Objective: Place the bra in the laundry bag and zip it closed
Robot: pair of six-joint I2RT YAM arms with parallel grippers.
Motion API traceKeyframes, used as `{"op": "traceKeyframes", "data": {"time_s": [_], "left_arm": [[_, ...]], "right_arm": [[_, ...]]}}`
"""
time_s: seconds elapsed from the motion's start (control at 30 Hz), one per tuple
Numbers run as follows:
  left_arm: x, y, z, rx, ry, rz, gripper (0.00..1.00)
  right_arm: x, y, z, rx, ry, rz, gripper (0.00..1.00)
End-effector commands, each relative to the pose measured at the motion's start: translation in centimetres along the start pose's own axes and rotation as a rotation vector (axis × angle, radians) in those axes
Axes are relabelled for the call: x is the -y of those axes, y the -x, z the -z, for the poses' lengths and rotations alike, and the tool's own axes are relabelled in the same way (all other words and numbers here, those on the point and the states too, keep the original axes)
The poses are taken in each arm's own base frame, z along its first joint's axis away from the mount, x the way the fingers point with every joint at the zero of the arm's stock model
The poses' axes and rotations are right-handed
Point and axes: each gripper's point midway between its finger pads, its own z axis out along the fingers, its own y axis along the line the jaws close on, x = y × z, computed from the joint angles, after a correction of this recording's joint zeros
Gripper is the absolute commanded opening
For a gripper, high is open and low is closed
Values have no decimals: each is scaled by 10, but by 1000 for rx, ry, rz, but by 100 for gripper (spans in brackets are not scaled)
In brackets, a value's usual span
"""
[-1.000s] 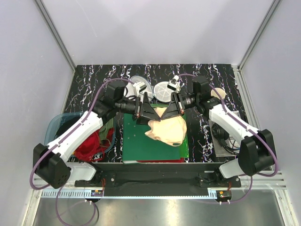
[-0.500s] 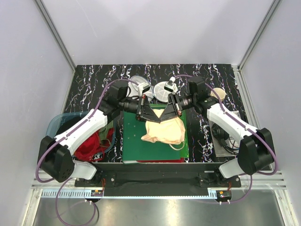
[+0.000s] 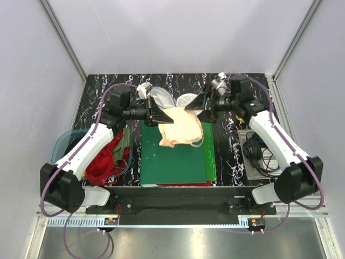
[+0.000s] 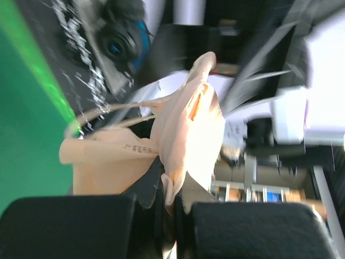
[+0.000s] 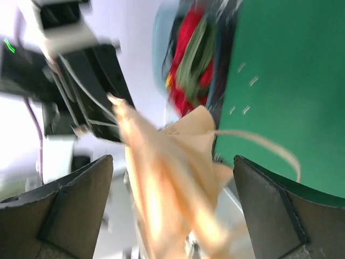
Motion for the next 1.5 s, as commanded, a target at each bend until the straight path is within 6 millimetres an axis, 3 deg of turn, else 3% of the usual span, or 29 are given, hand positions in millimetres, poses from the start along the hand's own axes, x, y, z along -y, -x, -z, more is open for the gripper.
{"op": "traceKeyframes", "data": {"time_s": [0.0, 0.07, 0.2, 0.23, 0.3, 0.5, 0.57, 0.73, 0.97, 1.07, 1.17, 1.2, 1.37, 1.47], "left_arm": [[2, 25, 15, 119, 74, -40, 0], [-6, 30, 22, 165, 144, -43, 0], [-15, 51, 38, 318, 222, 4, 0], [-18, 59, 41, 370, 250, 11, 0], [-14, 66, 46, 431, 251, 29, 0], [4, 96, 66, 692, 262, 38, 0], [15, 95, 66, 723, 233, 44, 0], [21, 91, 69, 804, 168, 120, 0], [23, 83, 67, 822, 147, 146, 0], [22, 80, 66, 825, 144, 151, 0], [17, 71, 63, 813, 145, 167, 0], [18, 68, 65, 819, 140, 168, 0], [11, 62, 75, 855, 153, 166, 0], [3, 58, 76, 853, 179, 177, 0]], "right_arm": [[4, 39, 56, 292, -234, -41, 100], [17, 47, 73, 376, -333, -72, 100], [10, 46, 85, 454, -323, -94, 100], [13, 43, 81, 446, -306, -116, 100], [-6, 41, 75, 468, -211, -141, 100], [-43, 10, 17, 395, -65, -126, 100], [-51, 10, 9, 407, -37, -121, 100], [-59, 9, -8, 407, 22, -144, 100], [-66, 11, -33, 395, 70, -195, 100], [-66, 15, -40, 395, 81, -247, 95], [-65, 21, -45, 410, 89, -279, 84], [-66, 22, -46, 409, 92, -286, 76], [-59, 22, -58, 374, 86, -313, 60], [-60, 21, -66, 333, 90, -295, 57]]}}
